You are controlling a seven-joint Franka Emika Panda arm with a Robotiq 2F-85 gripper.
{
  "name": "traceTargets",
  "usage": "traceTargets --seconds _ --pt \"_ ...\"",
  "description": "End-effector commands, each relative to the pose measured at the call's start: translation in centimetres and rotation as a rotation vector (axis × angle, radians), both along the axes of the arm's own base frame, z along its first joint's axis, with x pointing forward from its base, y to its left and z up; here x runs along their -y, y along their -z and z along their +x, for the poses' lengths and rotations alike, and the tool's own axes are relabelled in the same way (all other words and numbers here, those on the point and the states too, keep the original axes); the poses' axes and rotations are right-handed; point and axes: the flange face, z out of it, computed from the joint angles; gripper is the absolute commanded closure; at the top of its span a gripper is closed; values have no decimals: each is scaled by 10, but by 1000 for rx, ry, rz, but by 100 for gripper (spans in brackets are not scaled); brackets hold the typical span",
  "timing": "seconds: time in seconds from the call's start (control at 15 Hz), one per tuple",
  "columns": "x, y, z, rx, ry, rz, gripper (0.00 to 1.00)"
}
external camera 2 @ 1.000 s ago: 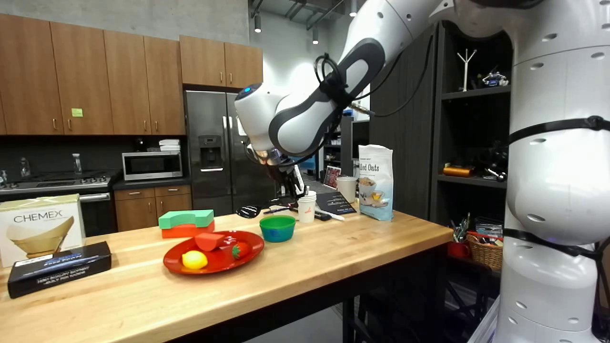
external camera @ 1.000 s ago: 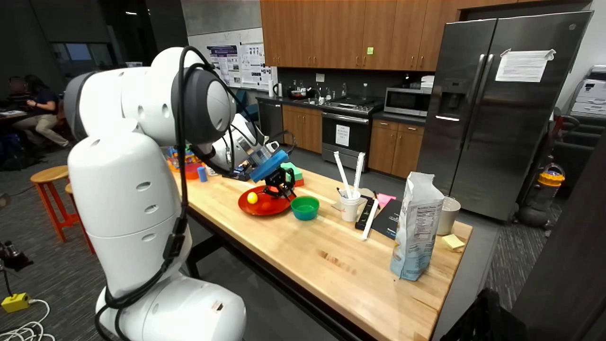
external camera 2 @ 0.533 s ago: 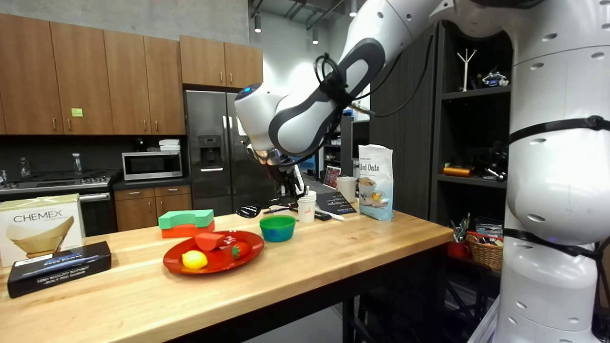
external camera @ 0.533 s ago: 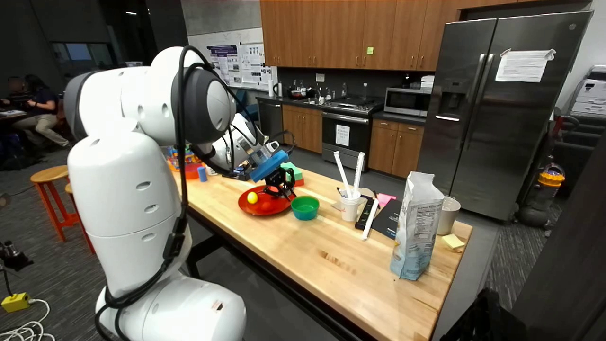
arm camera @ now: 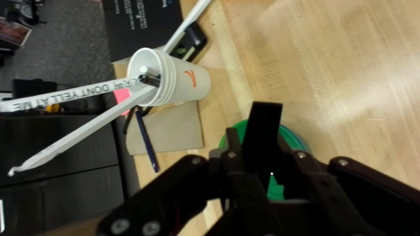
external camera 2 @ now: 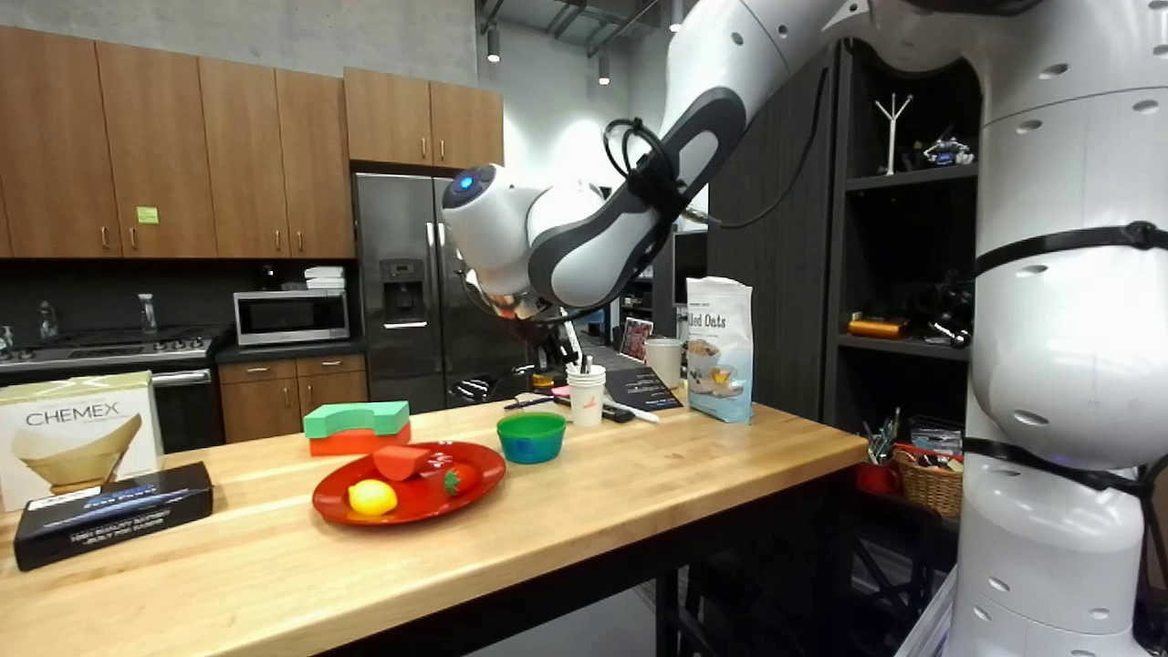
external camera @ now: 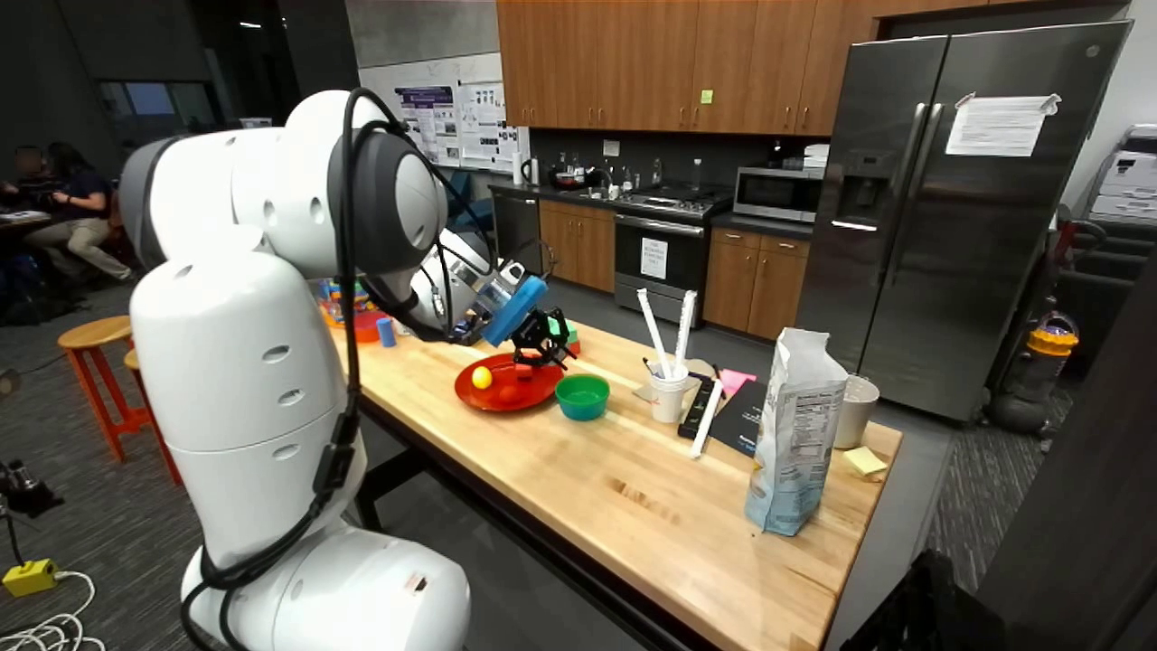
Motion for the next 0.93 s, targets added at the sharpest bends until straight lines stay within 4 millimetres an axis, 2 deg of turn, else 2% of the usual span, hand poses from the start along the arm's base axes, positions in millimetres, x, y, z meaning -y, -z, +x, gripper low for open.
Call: traceTargets --seconds 0.0,0.13,0.2,0.4,0.47,0.87 --pt "-10 -10 -2 117 -84 -145 94" --pt "-13 -12 -3 151 -104 -198 94" --pt "-12 -7 0 113 -93 -153 75" --pt "-15 -8 -1 131 -106 -177 75" --pt "-13 -6 -1 122 -97 -172 94" --pt "-18 11 -6 14 -87 -92 94"
